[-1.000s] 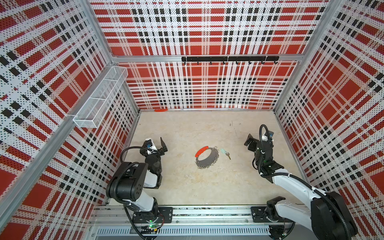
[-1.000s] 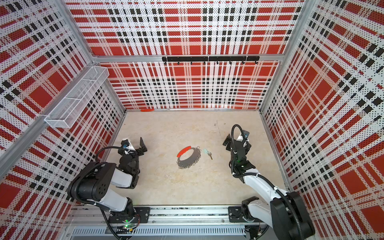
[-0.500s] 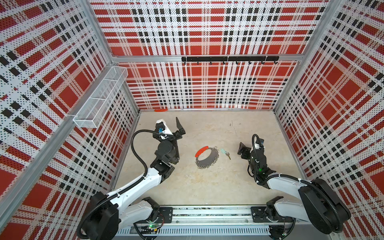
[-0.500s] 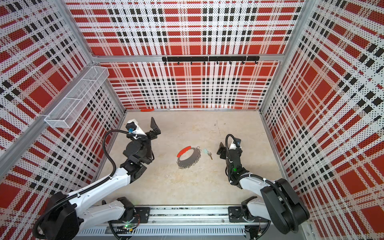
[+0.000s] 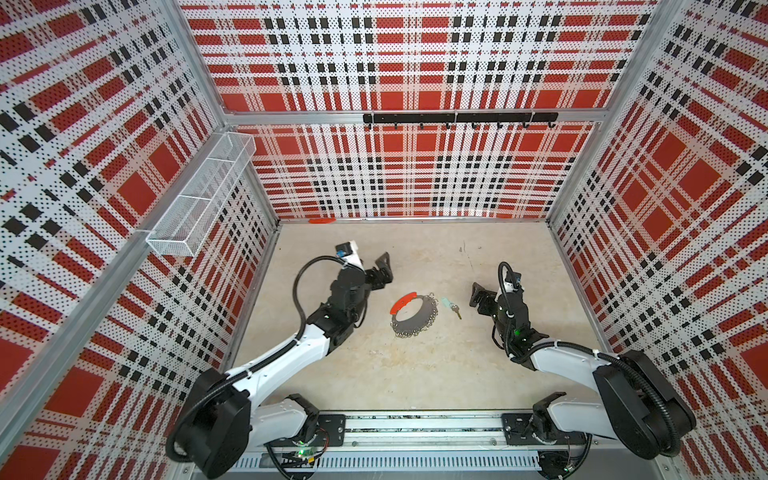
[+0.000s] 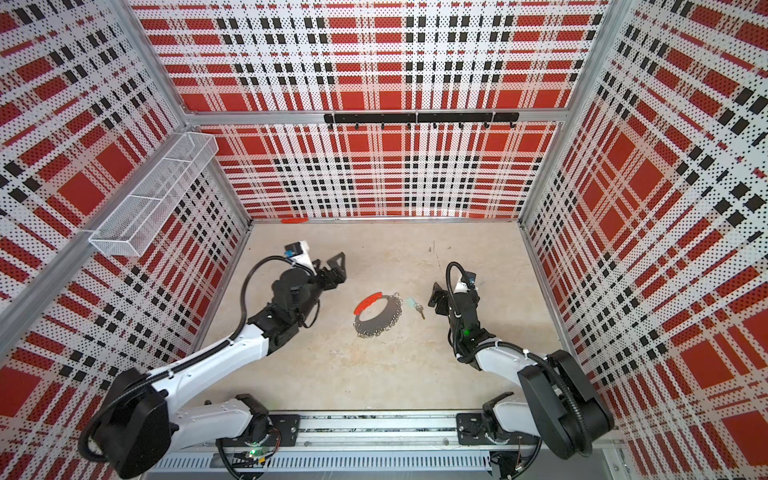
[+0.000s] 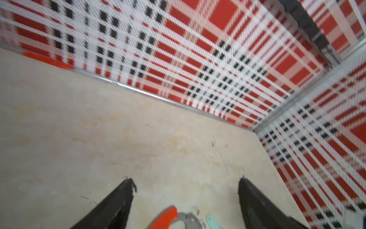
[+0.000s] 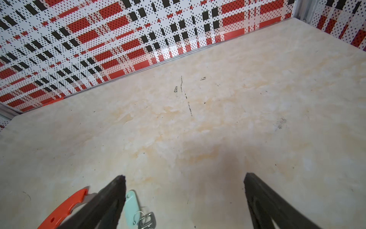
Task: Put the keys on the keyring
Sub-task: 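Lower the left gripper onto the silver keyring rim near the red handle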
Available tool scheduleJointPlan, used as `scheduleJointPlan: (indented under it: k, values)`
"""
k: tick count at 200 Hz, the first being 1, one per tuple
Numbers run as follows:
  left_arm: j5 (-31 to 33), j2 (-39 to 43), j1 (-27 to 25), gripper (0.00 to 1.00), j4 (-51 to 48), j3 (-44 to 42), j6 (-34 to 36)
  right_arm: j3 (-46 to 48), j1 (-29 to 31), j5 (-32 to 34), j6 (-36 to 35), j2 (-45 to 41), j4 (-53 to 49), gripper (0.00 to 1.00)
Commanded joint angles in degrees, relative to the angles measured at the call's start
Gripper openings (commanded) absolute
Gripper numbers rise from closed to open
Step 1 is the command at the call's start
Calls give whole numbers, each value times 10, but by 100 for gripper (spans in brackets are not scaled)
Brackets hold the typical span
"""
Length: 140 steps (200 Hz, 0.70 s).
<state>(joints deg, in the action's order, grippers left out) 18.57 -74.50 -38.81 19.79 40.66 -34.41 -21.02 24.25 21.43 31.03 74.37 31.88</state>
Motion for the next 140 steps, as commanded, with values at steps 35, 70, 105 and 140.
scheduleJointPlan:
  k: [35, 70, 105, 140]
  values:
    - [-53, -189, -92, 60, 42, 79, -123, -3, -3, 75, 30, -16, -24, 89]
    - [-90, -265, -104, 53, 44, 120, -151, 5, -4, 83, 31, -28, -23, 87]
    - [-100, -294, -105, 44, 44, 138, -167, 4, -4, 87, 30, -30, -23, 86]
    - [-91, -295, -105, 44, 42, 128, -169, 4, -4, 82, 32, -26, -19, 86]
